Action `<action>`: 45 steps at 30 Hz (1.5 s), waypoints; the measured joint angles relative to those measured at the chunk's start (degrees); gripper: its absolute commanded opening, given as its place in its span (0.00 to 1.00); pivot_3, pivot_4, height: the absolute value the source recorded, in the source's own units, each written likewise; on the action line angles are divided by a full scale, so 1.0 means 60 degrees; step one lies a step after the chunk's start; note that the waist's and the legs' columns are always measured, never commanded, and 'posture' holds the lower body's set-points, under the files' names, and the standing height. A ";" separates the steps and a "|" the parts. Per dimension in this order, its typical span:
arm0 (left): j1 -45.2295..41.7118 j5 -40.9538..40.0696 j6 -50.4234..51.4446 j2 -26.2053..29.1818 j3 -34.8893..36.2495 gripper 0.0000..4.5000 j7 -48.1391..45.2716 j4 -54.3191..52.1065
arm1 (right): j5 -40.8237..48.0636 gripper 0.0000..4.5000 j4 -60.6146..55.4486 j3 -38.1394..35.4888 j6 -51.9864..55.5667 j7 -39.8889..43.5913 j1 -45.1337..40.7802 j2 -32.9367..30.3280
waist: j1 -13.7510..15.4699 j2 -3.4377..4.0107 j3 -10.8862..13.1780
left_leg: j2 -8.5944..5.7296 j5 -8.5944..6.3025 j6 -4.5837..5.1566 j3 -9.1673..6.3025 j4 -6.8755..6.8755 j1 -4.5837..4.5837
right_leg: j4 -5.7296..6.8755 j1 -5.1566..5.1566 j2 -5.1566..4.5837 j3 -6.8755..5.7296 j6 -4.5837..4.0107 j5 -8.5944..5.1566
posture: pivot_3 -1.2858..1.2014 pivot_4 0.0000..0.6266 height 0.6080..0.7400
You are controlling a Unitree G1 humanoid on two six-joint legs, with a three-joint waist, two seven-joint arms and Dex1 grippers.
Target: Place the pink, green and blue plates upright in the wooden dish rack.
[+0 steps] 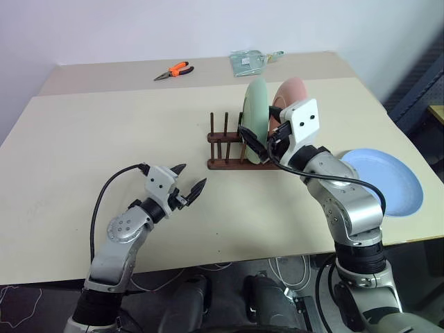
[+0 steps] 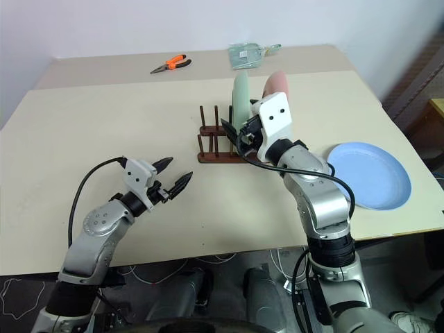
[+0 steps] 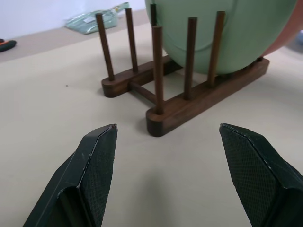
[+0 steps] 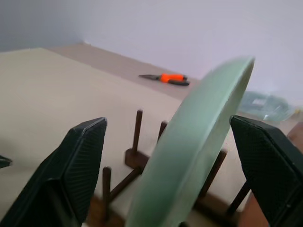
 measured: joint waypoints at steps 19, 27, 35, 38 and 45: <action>-0.0328 0.0141 -0.0251 -0.0171 -0.0141 0.79 -0.0321 0.0516 | -0.0613 0.97 0.1199 -0.3812 -0.0479 -0.0473 0.1499 -0.2853 | 0.0061 0.0011 -0.0004 | 0.0000 -0.0008 0.0024 0.0002 0.0000 -0.0007 | -0.0045 0.0026 -0.0011 -0.0009 -0.0019 -0.0011 | 0.52 0.24 1.00; -0.0601 0.0208 -0.0402 -0.0252 -0.0482 0.79 -0.0645 0.0783 | -0.1017 0.97 0.0875 -0.2857 0.1180 -0.0344 0.3709 -0.2909 | 0.0016 0.0082 0.0012 | 0.0012 -0.0008 0.0026 0.0024 0.0013 -0.0008 | -0.0030 0.0014 -0.0010 -0.0002 -0.0016 -0.0010 | 0.52 0.24 1.00; -0.0604 0.0267 -0.0406 -0.0244 -0.0521 0.79 -0.0806 0.0814 | -0.1110 0.34 0.0839 -0.2614 0.2008 -0.0716 0.4016 -0.2513 | 0.0047 0.0081 0.0012 | 0.0011 -0.0011 0.0029 0.0022 0.0016 -0.0010 | -0.0046 0.0023 -0.0010 -0.0008 -0.0010 -0.0008 | 0.52 0.24 1.00; -0.0604 0.0293 -0.0414 -0.0242 -0.0520 0.79 -0.0822 0.0828 | -0.1077 0.01 0.0857 -0.2616 0.2195 -0.0772 0.3959 -0.2498 | 0.0046 0.0081 0.0012 | 0.0011 -0.0011 0.0029 0.0022 0.0015 -0.0010 | -0.0046 0.0023 -0.0010 -0.0008 -0.0008 -0.0006 | 0.52 0.24 1.00; -0.0621 0.0393 -0.0549 -0.0244 -0.0518 0.79 -0.0822 0.0938 | -0.1062 0.01 0.0867 -0.2640 0.2166 -0.0819 0.3481 -0.2424 | 0.0039 0.0082 0.0013 | 0.0011 -0.0011 0.0029 0.0022 0.0016 -0.0010 | -0.0046 0.0022 -0.0008 -0.0009 0.0004 0.0001 | 0.52 0.24 1.00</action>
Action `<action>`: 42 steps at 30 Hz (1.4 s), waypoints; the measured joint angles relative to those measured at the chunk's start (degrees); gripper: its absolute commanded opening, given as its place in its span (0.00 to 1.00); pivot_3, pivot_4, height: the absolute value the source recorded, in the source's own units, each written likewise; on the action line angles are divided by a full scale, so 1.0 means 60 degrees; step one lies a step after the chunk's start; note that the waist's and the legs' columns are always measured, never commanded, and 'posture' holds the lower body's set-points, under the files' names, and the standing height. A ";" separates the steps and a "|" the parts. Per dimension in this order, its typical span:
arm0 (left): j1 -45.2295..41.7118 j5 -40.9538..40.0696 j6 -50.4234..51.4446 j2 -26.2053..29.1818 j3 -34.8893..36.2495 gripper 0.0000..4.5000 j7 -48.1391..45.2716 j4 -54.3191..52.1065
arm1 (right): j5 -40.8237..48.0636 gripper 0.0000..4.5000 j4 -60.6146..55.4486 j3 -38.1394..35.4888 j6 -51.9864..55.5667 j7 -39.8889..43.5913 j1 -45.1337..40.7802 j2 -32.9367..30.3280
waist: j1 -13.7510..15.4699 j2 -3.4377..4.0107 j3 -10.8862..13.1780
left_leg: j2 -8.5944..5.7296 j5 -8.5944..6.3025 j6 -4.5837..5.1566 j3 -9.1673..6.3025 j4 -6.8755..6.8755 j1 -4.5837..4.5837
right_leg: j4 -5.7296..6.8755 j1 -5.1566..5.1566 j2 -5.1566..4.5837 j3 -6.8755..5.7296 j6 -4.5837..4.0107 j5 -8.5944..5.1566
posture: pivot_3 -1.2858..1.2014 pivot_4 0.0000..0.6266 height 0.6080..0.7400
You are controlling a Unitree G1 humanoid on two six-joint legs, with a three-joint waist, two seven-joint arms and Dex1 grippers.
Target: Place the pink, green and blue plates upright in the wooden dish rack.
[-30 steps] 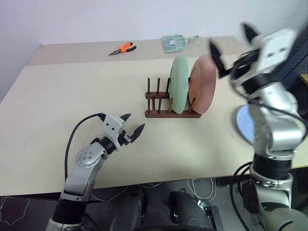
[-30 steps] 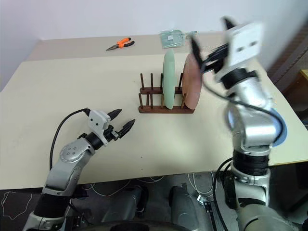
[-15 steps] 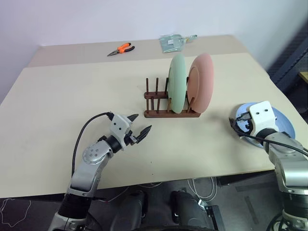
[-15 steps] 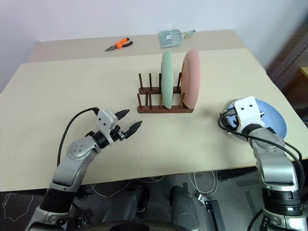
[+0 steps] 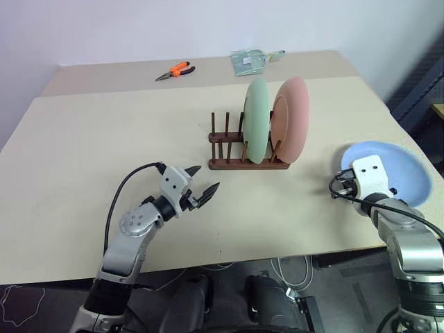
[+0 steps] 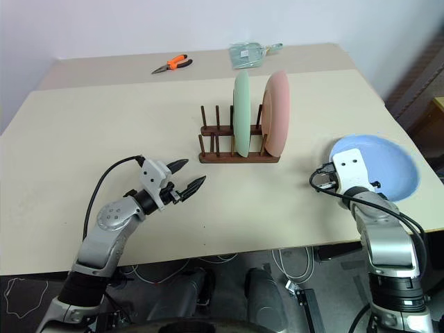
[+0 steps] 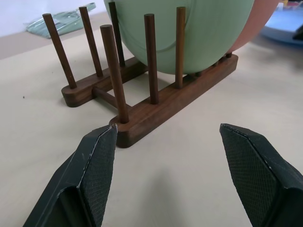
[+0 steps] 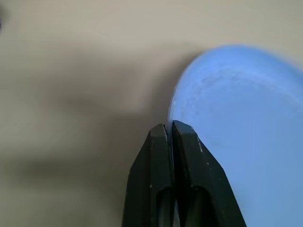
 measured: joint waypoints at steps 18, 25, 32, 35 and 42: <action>-0.0844 0.0476 -0.1326 0.0177 0.0807 0.79 0.0756 0.1630 | 0.5500 0.01 -0.2187 -0.1153 0.0101 0.0253 -0.6557 0.2001 | -0.0040 0.0006 0.0011 | 0.0009 0.0000 0.0001 -0.0012 -0.0007 -0.0009 | 0.0006 -0.0014 0.0004 -0.0006 0.0004 0.0006 | 0.52 0.24 1.00; -0.1007 0.0565 -0.1795 0.0581 0.1399 0.79 0.0890 0.2319 | 0.9483 0.01 -0.1944 -0.0772 0.0547 -0.2195 -0.7012 0.5486 | -0.0023 0.0008 0.0012 | 0.0000 -0.0001 0.0001 -0.0010 -0.0012 -0.0010 | 0.0017 -0.0025 -0.0004 -0.0005 0.0003 0.0007 | 0.52 0.24 1.00; -0.0572 0.0561 -0.1909 0.0545 0.1383 0.79 0.0910 0.2023 | 1.0285 0.01 -0.0555 -0.0314 0.0360 -0.3758 -0.6090 0.6519 | -0.0075 0.0010 0.0011 | -0.0003 -0.0001 0.0001 -0.0007 -0.0012 -0.0009 | 0.0034 -0.0036 -0.0003 -0.0003 0.0002 0.0007 | 0.52 0.24 1.00; -0.0355 0.0463 -0.1842 0.0547 0.1377 0.79 0.0818 0.1698 | 1.0286 0.01 -0.0184 -0.0208 0.0233 -0.4054 -0.5870 0.6664 | -0.0149 0.0016 0.0015 | -0.0003 0.0000 0.0000 -0.0003 -0.0016 -0.0009 | 0.0049 -0.0048 -0.0003 0.0000 0.0001 0.0006 | 0.52 0.24 1.00; 0.0100 0.0106 -0.1227 0.0639 0.1236 0.79 0.0219 0.1104 | 1.0286 0.01 0.0259 0.0157 0.0061 -0.4156 -0.5862 0.6797 | -0.0295 0.0020 0.0016 | 0.0000 0.0002 -0.0001 -0.0003 -0.0023 -0.0008 | 0.0056 -0.0055 0.0003 0.0000 0.0001 0.0005 | 0.52 0.24 1.00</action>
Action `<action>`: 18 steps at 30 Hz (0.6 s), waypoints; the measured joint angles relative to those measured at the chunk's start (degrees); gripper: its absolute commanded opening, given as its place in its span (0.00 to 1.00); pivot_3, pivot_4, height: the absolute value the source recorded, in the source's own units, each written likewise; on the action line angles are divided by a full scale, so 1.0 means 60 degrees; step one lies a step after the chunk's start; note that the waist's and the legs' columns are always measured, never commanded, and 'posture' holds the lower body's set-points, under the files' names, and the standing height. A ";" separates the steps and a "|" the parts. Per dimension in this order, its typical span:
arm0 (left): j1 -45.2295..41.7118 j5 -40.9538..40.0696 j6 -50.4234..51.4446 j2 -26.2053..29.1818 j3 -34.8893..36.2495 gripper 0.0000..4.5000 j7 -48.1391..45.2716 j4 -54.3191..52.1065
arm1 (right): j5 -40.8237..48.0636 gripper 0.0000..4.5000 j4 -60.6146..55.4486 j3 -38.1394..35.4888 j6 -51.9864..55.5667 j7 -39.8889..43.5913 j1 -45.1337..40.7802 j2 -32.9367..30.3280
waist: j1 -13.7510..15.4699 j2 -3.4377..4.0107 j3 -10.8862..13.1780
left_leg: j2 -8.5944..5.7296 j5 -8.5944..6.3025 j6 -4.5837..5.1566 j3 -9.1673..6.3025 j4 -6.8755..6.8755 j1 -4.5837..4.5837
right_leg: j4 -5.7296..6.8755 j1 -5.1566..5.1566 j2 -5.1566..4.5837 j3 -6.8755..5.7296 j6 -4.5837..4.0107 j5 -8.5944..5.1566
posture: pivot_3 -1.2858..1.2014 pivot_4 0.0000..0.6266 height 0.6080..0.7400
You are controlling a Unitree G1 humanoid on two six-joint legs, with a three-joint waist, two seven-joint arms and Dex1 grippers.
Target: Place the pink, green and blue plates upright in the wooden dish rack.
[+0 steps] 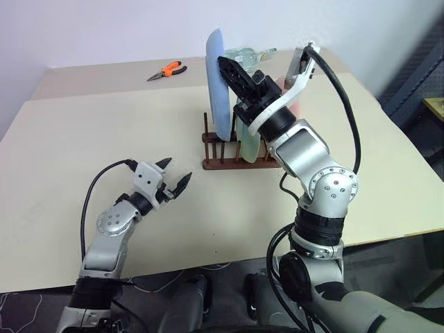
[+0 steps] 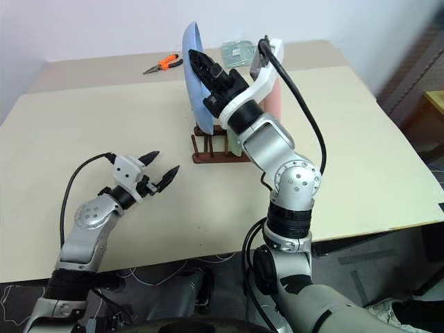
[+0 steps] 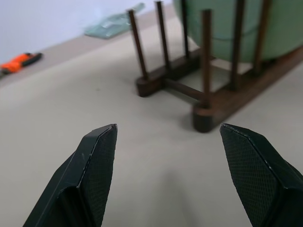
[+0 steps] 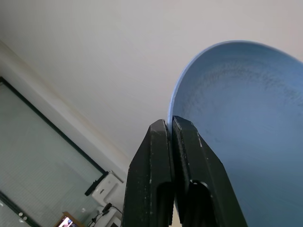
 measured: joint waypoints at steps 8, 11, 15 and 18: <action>0.0015 0.0003 0.0114 -0.0003 -0.0038 0.79 -0.0186 0.0001 | 0.0072 0.01 0.0022 0.0195 -0.0225 -0.0108 0.0006 0.0034 | 0.0015 0.0000 0.0000 | 0.0000 0.0000 0.0000 0.0000 0.0000 0.0000 | -0.0002 0.0000 -0.0001 0.0000 0.0001 0.0000 | 0.52 0.24 1.00; 0.0015 0.0003 0.0113 -0.0007 -0.0091 0.79 -0.0219 0.0002 | 0.0181 0.01 0.0031 0.0198 -0.0326 -0.0285 0.0007 0.0040 | 0.0013 0.0000 0.0000 | -0.0001 0.0000 0.0000 0.0000 0.0000 0.0000 | -0.0002 0.0000 -0.0001 0.0000 0.0001 0.0000 | 0.52 0.24 1.00; 0.0012 0.0004 0.0113 -0.0006 -0.0099 0.79 -0.0241 0.0003 | 0.0259 0.01 0.0297 0.0254 -0.0490 -0.0498 0.0005 0.0051 | 0.0011 0.0000 0.0000 | -0.0001 0.0000 0.0000 0.0000 -0.0001 0.0000 | -0.0002 -0.0001 -0.0001 0.0000 0.0000 0.0000 | 0.52 0.24 1.00; 0.0009 0.0008 0.0113 -0.0005 -0.0104 0.79 -0.0245 0.0005 | 0.0310 0.01 0.0973 0.0196 -0.0597 -0.0811 0.0004 0.0054 | 0.0008 0.0000 0.0000 | 0.0000 0.0000 0.0000 0.0001 -0.0002 0.0000 | -0.0002 0.0000 -0.0001 0.0000 0.0000 0.0000 | 0.52 0.24 1.00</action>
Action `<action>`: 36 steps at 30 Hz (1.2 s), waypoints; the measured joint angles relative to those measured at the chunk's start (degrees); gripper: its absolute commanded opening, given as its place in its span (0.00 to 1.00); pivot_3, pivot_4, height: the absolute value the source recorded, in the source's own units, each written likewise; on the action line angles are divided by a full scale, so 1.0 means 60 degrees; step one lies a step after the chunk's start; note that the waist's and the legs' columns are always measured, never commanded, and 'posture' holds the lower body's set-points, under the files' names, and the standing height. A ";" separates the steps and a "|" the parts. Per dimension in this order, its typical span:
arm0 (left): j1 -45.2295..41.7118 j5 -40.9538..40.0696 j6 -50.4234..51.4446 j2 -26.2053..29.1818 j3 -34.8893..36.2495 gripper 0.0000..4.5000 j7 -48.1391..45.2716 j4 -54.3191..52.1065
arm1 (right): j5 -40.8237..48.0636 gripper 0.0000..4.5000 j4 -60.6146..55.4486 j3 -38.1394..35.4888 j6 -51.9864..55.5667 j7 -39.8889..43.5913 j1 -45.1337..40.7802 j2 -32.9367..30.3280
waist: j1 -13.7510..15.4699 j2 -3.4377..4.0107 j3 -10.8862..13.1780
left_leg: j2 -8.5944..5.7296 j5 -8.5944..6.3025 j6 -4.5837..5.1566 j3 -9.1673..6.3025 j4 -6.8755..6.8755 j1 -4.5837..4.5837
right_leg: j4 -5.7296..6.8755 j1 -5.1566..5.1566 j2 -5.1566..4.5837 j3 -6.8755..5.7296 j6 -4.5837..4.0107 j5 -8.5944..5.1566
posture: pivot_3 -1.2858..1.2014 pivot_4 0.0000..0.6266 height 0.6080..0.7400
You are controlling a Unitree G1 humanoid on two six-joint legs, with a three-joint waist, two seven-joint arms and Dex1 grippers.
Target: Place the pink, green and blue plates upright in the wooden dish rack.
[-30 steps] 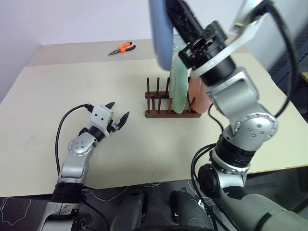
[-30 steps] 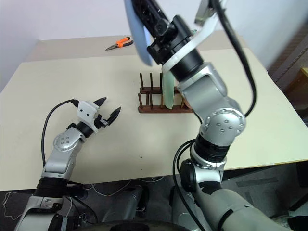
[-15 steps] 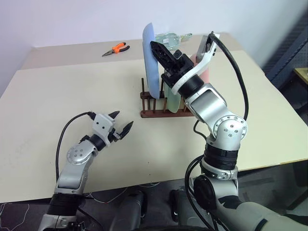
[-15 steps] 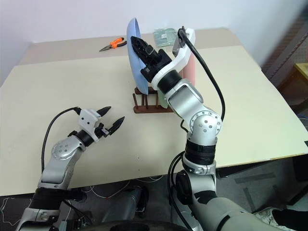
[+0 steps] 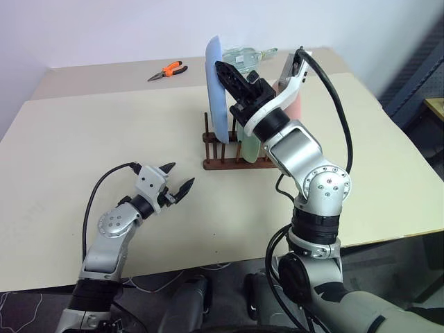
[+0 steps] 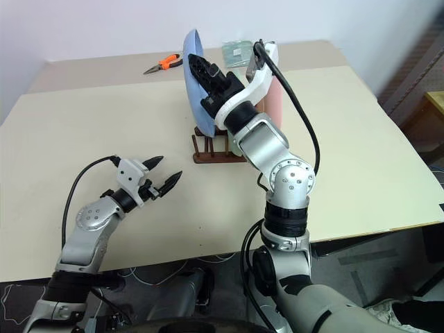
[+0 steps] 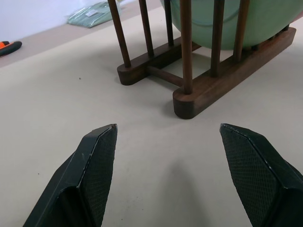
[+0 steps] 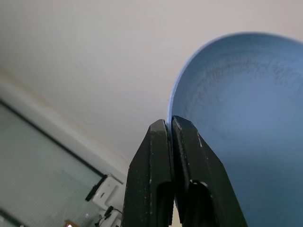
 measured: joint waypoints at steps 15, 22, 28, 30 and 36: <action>0.0003 0.0086 0.0000 0.0001 -0.0091 0.79 0.0013 -0.0006 | -0.0223 0.01 0.0185 0.0180 -0.0087 0.0042 -0.0313 -0.0081 | -0.0019 0.0011 0.0002 | 0.0002 0.0000 0.0000 0.0001 -0.0007 0.0004 | 0.0000 -0.0003 0.0001 0.0001 0.0000 0.0000 | 0.52 0.24 1.00; 0.0004 0.0094 0.0005 0.0002 -0.0092 0.79 0.0022 -0.0013 | 0.0400 0.01 -0.0739 0.0137 -0.0116 -0.0186 -0.0956 -0.0073 | -0.0004 0.0010 0.0002 | 0.0002 0.0000 0.0000 0.0001 -0.0025 0.0003 | -0.0005 -0.0008 -0.0002 0.0001 0.0000 0.0000 | 0.52 0.24 1.00; 0.0056 0.0095 0.0018 0.0002 -0.0096 0.79 0.0032 -0.0167 | 0.1029 0.01 -0.0748 0.0082 -0.0268 -0.0713 -0.0954 0.0019 | -0.0004 0.0010 0.0003 | 0.0001 0.0002 0.0000 0.0002 -0.0032 0.0003 | -0.0005 -0.0010 -0.0003 0.0002 -0.0001 -0.0001 | 0.52 0.24 1.00; 0.0063 0.0097 0.0019 0.0008 -0.0096 0.79 0.0033 -0.0178 | 0.1238 0.01 -0.0747 0.0085 -0.0379 -0.0907 -0.0953 0.0028 | -0.0004 0.0010 0.0003 | 0.0002 0.0002 -0.0001 0.0002 -0.0034 0.0003 | -0.0005 -0.0012 -0.0002 0.0002 -0.0001 -0.0001 | 0.52 0.24 1.00; 0.0081 0.0098 0.0045 0.0042 -0.0094 0.79 0.0035 -0.0178 | 0.1506 0.01 -0.0632 0.0200 -0.0643 -0.1237 -0.0948 0.0036 | -0.0007 0.0010 0.0003 | 0.0001 0.0003 -0.0001 0.0003 -0.0037 0.0003 | -0.0005 -0.0014 -0.0002 0.0003 -0.0001 -0.0001 | 0.52 0.24 1.00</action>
